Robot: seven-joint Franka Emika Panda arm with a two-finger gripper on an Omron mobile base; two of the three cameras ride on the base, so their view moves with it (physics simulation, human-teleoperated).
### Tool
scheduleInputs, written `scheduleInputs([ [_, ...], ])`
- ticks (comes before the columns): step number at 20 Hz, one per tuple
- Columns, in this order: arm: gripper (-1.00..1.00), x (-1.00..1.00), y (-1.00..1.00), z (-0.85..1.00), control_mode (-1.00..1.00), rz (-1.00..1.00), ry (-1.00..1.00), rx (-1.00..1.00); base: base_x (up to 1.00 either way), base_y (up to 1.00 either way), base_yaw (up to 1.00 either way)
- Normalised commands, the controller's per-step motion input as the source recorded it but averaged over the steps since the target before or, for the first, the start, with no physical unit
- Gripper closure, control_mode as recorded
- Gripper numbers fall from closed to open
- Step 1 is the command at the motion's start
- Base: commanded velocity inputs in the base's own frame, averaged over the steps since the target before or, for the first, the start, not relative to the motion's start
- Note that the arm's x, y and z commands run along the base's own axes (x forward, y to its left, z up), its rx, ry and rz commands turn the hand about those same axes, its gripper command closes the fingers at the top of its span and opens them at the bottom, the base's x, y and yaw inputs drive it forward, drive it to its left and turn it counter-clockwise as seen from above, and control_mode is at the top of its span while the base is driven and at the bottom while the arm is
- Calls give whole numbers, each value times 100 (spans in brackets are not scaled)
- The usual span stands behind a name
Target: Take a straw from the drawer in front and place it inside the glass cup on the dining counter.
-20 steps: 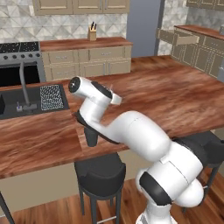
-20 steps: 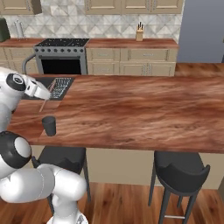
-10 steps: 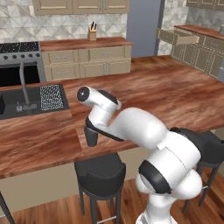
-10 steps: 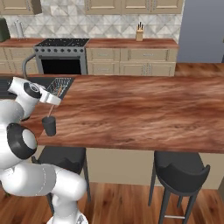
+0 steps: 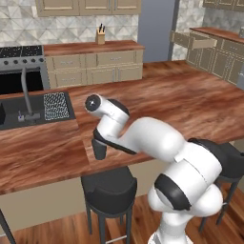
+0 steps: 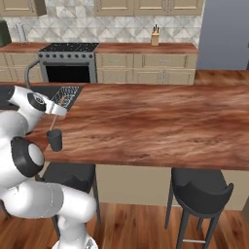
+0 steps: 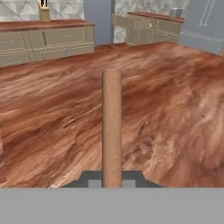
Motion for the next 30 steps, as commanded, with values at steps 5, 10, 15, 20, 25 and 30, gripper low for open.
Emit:
scheduleInputs([
  [5,100,-3,3,0,-100,9,6,1,0,0,0],
  [10,100,16,15,-13,-100,7,2,0,0,0,0],
  [15,100,49,38,-37,-100,8,0,0,0,0,0],
  [20,100,20,28,-25,-100,8,0,0,0,0,0],
  [25,100,11,17,-24,-100,7,0,0,0,0,0],
  [30,100,16,2,-29,-100,9,0,0,0,0,0],
])
